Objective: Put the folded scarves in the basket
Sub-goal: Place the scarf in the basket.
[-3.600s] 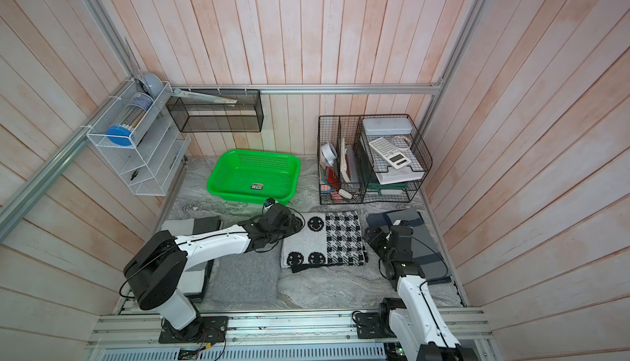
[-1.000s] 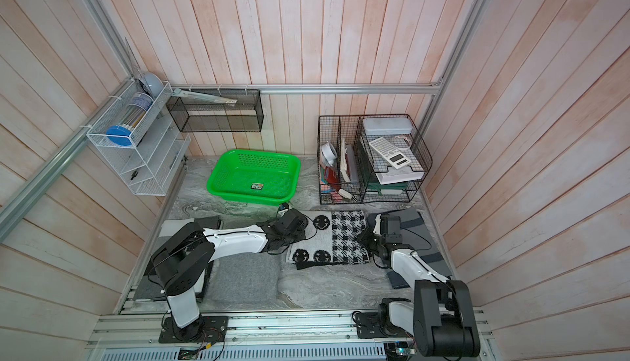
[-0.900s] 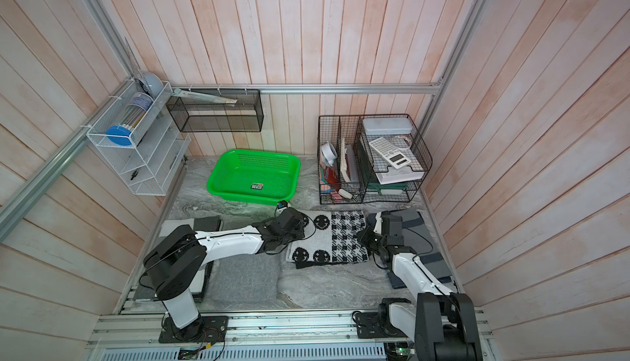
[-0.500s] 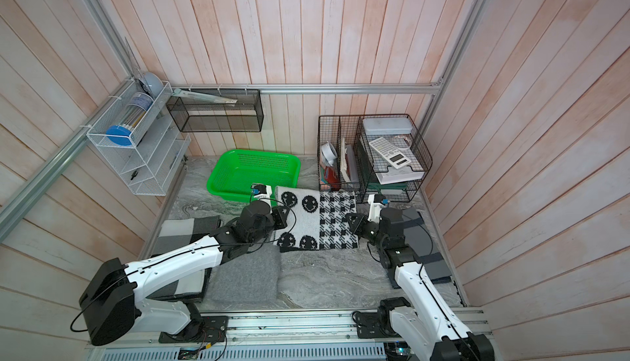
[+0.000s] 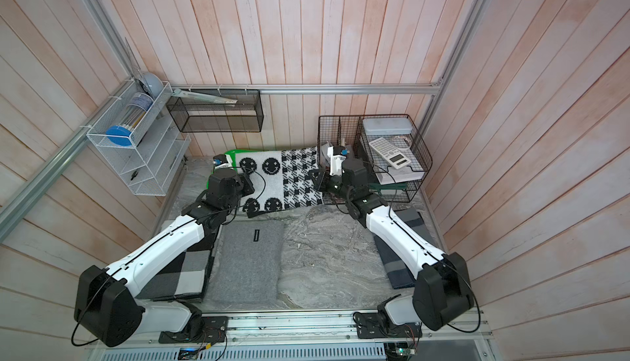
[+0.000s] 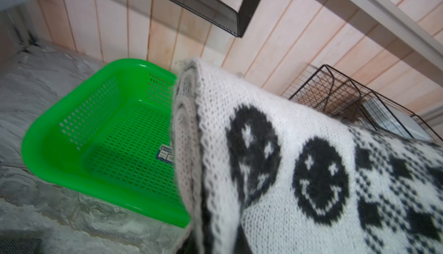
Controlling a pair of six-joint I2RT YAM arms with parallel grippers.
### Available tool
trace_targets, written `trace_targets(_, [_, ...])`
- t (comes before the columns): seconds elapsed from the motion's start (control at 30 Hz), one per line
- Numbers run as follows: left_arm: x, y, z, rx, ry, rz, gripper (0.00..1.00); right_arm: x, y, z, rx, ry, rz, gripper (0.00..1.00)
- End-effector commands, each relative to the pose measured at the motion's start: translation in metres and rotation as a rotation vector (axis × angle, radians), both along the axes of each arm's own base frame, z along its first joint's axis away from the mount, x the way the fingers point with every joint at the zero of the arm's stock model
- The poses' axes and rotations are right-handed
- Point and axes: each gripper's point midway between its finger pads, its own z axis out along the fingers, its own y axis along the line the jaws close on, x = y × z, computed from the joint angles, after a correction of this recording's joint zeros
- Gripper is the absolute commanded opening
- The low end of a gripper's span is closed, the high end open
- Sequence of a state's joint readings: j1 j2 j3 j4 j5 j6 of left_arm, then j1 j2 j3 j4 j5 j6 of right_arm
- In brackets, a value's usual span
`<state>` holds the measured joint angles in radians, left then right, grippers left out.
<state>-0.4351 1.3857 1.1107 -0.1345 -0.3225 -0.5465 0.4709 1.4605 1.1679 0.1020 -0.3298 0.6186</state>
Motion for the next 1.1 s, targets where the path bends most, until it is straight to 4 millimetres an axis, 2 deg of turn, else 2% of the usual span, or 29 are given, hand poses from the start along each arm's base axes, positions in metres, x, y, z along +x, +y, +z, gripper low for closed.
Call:
trace_targets(0.0, [0.02, 0.033, 0.008, 0.125, -0.001, 0.092, 0.0, 0.031, 0.011, 0.011, -0.023, -0.044, -0.031, 0.0])
trace_targets(0.27, [0.07, 0.09, -0.001, 0.207, 0.048, 0.226, 0.0, 0.093, 0.045, -0.006, -0.102, -0.016, -0.054, 0.0])
trace_targets(0.43, [0.094, 0.114, -0.003, 0.236, 0.057, 0.281, 0.0, 0.12, 0.067, -0.034, -0.167, 0.028, -0.049, 0.0])
trace_targets(0.6, [0.119, 0.124, -0.01, 0.259, 0.045, 0.29, 0.0, 0.137, 0.083, -0.071, -0.248, 0.083, -0.057, 0.0])
trace_targets(0.77, [0.145, 0.124, -0.019, 0.305, 0.043, 0.273, 0.0, 0.146, 0.096, -0.1, -0.33, 0.11, -0.072, 0.0])
trace_targets(0.93, [0.163, 0.125, -0.042, 0.347, 0.041, 0.255, 0.0, 0.151, 0.101, -0.129, -0.381, 0.147, -0.08, 0.0])
trace_targets(1.07, [0.167, 0.129, -0.059, 0.362, 0.084, 0.259, 0.0, 0.151, 0.103, -0.143, -0.416, 0.165, -0.081, 0.0])
